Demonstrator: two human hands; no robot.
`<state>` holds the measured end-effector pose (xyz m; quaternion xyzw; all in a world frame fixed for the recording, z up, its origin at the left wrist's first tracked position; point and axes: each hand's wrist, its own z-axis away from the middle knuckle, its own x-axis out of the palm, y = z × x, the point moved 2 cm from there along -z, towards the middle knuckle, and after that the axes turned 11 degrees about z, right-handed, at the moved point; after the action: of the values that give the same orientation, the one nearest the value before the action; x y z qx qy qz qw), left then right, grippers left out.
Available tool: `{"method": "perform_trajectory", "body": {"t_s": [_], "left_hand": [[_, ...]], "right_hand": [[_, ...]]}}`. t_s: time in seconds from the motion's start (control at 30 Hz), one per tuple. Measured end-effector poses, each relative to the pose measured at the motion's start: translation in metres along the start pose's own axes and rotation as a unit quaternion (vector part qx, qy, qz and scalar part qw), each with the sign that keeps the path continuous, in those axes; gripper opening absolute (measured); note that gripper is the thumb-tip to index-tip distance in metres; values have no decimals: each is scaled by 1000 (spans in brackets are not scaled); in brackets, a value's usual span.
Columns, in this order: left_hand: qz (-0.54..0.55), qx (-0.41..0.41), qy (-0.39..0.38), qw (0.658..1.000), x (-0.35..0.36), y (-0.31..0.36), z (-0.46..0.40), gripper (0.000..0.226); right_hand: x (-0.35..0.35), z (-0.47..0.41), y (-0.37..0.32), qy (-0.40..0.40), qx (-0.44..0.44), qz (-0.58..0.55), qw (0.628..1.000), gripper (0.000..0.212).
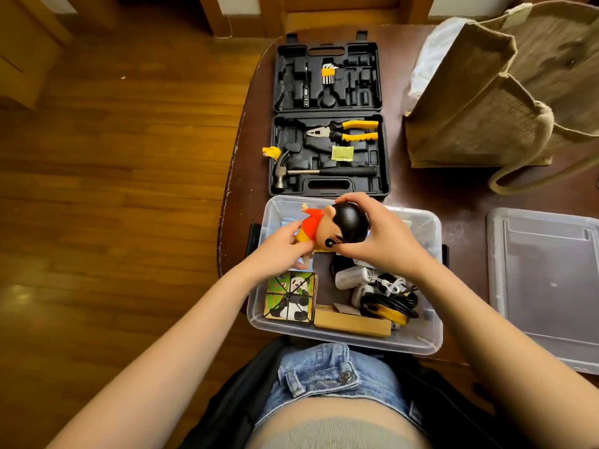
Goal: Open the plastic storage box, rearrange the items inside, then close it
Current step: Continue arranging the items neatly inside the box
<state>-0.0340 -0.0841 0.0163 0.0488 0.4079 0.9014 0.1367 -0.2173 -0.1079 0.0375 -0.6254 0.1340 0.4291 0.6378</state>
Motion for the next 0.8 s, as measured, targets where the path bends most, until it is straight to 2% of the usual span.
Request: {"method": "perform_trajectory", "body": {"t_s": [0.07,0.13,0.23,0.3,0.43,0.57,0.63,0.73,0.8], "left_hand": [[-73,51,64,994,-6,-3,0,45],[-116,103,135,979,-14,-6,2,43],[-124,152,210,958,-26,-9,4,34],[-125,177,227,949,-31,-9,7,30],[-169,233,196,937,-32,-7,8,29],[-301,279,134,902,-25,-6,-3,30],[-401,268,93,871,-21,-10,-12,35],[-516,271,68,810,-20,-13,-25,39],[-531,286,68,795,-22,-10,-29,35]], "right_hand": [[12,-1,-1,51,27,86,995,61],[29,-4,-4,77,38,138,987,62],[56,-11,-7,69,42,191,978,65],[74,-16,-10,48,54,222,972,65],[104,-26,-16,19,103,232,967,67],[111,-29,-21,6,97,16,995,61],[104,-22,-13,0,84,-12,996,63],[91,-12,8,13,72,97,993,46],[91,-14,18,-26,73,207,975,47]]}}
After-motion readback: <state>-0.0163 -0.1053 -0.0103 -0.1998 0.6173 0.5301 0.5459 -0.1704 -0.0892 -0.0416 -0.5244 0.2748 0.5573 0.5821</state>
